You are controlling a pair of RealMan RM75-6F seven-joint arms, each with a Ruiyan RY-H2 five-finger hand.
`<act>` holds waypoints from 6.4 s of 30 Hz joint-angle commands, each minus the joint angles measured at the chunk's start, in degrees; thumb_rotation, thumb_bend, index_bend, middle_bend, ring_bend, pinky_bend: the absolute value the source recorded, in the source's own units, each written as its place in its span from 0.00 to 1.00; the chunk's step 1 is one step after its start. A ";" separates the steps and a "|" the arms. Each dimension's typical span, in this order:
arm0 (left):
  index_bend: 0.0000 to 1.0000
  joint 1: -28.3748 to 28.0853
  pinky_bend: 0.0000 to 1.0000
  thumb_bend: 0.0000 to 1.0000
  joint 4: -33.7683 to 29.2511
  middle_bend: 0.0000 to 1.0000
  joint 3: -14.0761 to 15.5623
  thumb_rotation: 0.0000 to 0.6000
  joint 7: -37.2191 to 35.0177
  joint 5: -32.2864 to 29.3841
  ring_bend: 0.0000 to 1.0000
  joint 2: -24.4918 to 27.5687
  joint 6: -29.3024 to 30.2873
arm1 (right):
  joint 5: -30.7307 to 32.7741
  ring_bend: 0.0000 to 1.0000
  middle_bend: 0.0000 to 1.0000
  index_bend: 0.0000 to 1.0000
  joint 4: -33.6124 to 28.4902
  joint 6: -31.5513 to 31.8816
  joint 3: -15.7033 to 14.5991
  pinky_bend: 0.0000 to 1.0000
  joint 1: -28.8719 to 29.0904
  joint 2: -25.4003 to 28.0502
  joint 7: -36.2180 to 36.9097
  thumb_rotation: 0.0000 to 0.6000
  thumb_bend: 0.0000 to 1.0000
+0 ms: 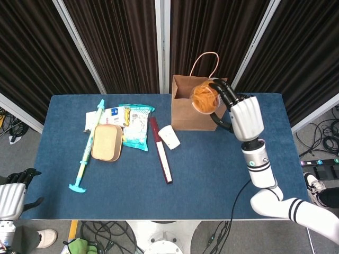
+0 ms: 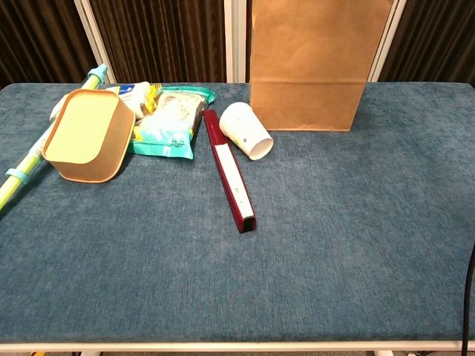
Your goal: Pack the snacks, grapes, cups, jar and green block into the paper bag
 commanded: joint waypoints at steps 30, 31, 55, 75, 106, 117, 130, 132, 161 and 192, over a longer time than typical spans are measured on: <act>0.36 0.27 0.26 0.04 -0.19 0.35 0.07 1.00 0.24 -0.65 0.31 -0.08 -0.39 | 23.46 0.56 0.00 0.00 8.95 -26.05 3.16 0.86 8.20 0.33 -3.57 1.00 0.12; 0.36 0.26 0.26 0.04 -0.27 0.35 0.06 1.00 0.34 -0.62 0.31 -0.07 -0.36 | 22.39 0.56 0.00 0.00 8.22 -24.98 3.50 0.86 7.83 0.54 -1.79 1.00 0.12; 0.36 0.40 0.26 0.04 -0.85 0.35 0.28 1.00 0.95 -0.52 0.31 0.30 -0.26 | -13.71 0.62 0.30 0.22 -7.17 -8.47 -11.38 0.87 -1.17 6.72 20.57 1.00 0.16; 0.36 0.57 0.26 0.04 0.38 0.35 0.26 1.00 -0.50 -0.68 0.31 -0.41 -0.17 | 7.81 0.62 0.06 0.00 9.10 -39.44 -11.15 0.87 10.93 -9.29 -7.45 1.00 0.08; 0.36 0.99 0.26 0.04 1.18 0.35 0.16 1.00 -1.35 -1.75 0.31 -0.39 -0.77 | 26.41 0.63 0.07 0.00 35.05 -47.77 -9.69 0.87 22.74 -27.76 -24.36 1.00 0.08; 0.36 1.20 0.26 0.04 1.79 0.35 0.14 1.00 -1.90 -2.09 0.31 -0.47 -0.89 | 16.75 0.67 0.26 0.22 33.77 -40.82 -10.45 0.89 20.91 -27.17 -14.65 1.00 0.21; 0.36 0.87 0.26 0.04 1.13 0.35 0.19 1.00 -0.99 -1.28 0.31 -0.20 -0.80 | -1.40 0.67 0.27 0.23 8.38 -11.40 -8.08 0.89 10.34 -7.25 2.72 1.00 0.21; 0.36 0.76 0.26 0.04 0.94 0.35 0.21 1.00 -0.78 -1.07 0.31 -0.15 -0.83 | -1.65 0.67 0.27 0.23 6.62 -7.78 -6.20 0.89 8.77 -5.05 4.96 1.00 0.21; 0.36 1.04 0.26 0.04 -0.05 0.35 0.64 1.00 -0.39 -0.90 0.31 0.14 -0.59 | 33.25 0.65 0.15 0.11 13.68 -25.66 6.59 0.89 11.18 -4.61 -1.32 1.00 0.19; 0.36 -0.43 0.26 0.04 0.11 0.35 -0.44 1.00 0.17 0.36 0.31 0.31 -0.57 | 4.80 0.41 0.37 0.29 -14.00 -8.69 -9.60 0.67 -16.26 21.01 13.99 1.00 0.22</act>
